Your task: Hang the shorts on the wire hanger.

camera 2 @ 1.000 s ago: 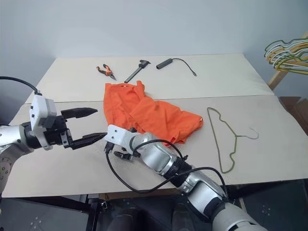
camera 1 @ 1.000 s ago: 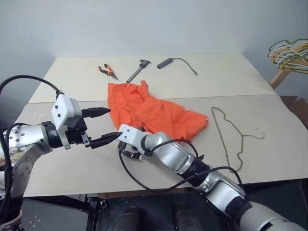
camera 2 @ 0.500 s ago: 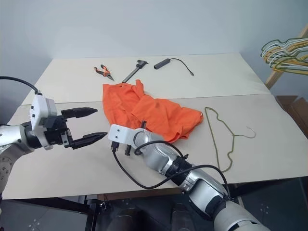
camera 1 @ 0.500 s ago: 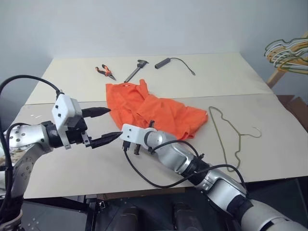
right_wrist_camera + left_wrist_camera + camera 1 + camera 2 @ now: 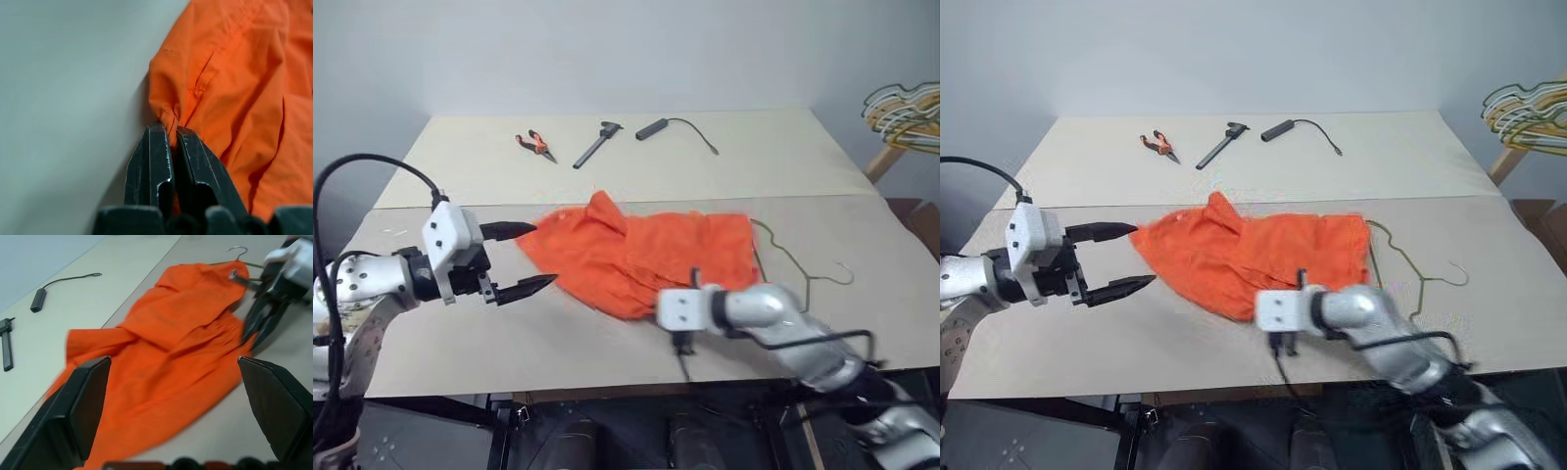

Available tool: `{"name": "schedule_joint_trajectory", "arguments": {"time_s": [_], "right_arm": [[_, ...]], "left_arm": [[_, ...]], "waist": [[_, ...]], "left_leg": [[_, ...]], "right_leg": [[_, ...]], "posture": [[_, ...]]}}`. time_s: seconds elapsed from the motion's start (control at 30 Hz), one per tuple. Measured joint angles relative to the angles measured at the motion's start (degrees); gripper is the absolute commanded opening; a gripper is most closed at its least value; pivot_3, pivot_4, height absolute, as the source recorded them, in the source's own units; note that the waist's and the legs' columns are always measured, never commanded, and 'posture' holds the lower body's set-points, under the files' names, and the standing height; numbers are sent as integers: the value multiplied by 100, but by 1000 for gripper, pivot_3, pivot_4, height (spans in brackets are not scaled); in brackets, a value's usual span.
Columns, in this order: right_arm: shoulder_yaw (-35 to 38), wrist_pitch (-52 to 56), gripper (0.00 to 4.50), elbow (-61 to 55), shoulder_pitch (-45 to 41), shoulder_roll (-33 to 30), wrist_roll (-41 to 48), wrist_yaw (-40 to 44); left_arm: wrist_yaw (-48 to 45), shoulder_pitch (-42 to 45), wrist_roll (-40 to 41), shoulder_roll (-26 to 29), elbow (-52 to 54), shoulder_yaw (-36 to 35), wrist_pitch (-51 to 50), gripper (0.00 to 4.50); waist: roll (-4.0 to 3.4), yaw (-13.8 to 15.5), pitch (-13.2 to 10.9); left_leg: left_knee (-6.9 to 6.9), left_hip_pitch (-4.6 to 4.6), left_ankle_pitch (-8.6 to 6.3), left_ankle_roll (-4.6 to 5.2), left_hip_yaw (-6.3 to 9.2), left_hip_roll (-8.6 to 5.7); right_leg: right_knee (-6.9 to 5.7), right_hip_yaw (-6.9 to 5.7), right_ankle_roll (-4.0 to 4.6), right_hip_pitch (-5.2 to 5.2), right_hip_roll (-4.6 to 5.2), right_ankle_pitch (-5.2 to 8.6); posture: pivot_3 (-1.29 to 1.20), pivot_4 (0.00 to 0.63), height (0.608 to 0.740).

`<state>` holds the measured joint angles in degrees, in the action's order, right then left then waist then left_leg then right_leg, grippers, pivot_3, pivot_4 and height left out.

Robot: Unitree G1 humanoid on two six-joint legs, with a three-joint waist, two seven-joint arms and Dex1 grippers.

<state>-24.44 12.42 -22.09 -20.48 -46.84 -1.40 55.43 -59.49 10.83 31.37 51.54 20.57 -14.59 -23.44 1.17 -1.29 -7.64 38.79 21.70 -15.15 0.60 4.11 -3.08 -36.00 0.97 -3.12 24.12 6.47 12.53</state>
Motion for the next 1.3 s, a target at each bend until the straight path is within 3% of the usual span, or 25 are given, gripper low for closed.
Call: {"name": "schedule_joint_trajectory", "arguments": {"time_s": [0.13, 0.23, 0.47, 0.67, 0.93, 1.2, 1.3], "right_arm": [[836, -1146, 34, 137, 640, -665, 745, 809], [1139, -1870, 34, 643, 800, -804, 951, 1180], [1200, -2525, 2190, 1593, 435, -899, 714, 1563], [1688, -2324, 4256, 1314, 701, -1370, 674, 1489], [2276, -1129, 4256, -550, 1699, -1574, 1167, 1237], [2335, -682, 4256, -949, 1781, -1563, 1167, 1028], [2353, -557, 4303, -1121, 1825, -1562, 1167, 965]], "left_arm": [[-441, 172, -256, 109, -389, 355, 371, 4500], [-706, 302, -532, 170, -782, 609, 680, 4500], [-1206, 526, -1082, 176, -1274, 1190, 1342, 4500], [-1761, 538, -1246, 381, -1396, 1439, 1634, 4500], [-2159, 694, -2301, 568, -2230, 2112, 3092, 4500], [-2281, 1348, -3268, 456, -3318, 2863, 4496, 4500], [-2155, 1714, -3639, 339, -3659, 3060, 4908, 3901]], "waist": [[1, -81, 1], [4, -144, 3], [5, -202, 3], [5, -218, 3], [6, -238, 3], [6, -265, 3], [-2, -248, 10]], "left_leg": [[-1, -17, -2, 4, -11, 8], [1, -28, -7, 12, -28, 12], [4, -33, -17, 30, -81, 16], [7, -32, -25, 42, -101, 30], [19, -43, -30, 50, -126, 48], [21, -38, -37, 62, -133, 49], [24, -50, -37, 62, -134, 48]], "right_leg": [[-2, 7, 1, -11, -4, -1], [-3, 20, 1, -16, -4, -2], [-8, 63, -5, -2, -4, -4], [-8, 84, -12, 5, -6, -4], [-8, 109, -22, -8, -22, -14], [-5, 114, -24, -1, -23, -14], [-7, 115, -25, -16, -22, -14]], "posture": [[-74, 91, 740], [-89, 83, 740], [-106, 78, 740], [-113, 92, 740], [-133, 97, 740], [-159, 100, 740], [-167, 101, 740]]}}
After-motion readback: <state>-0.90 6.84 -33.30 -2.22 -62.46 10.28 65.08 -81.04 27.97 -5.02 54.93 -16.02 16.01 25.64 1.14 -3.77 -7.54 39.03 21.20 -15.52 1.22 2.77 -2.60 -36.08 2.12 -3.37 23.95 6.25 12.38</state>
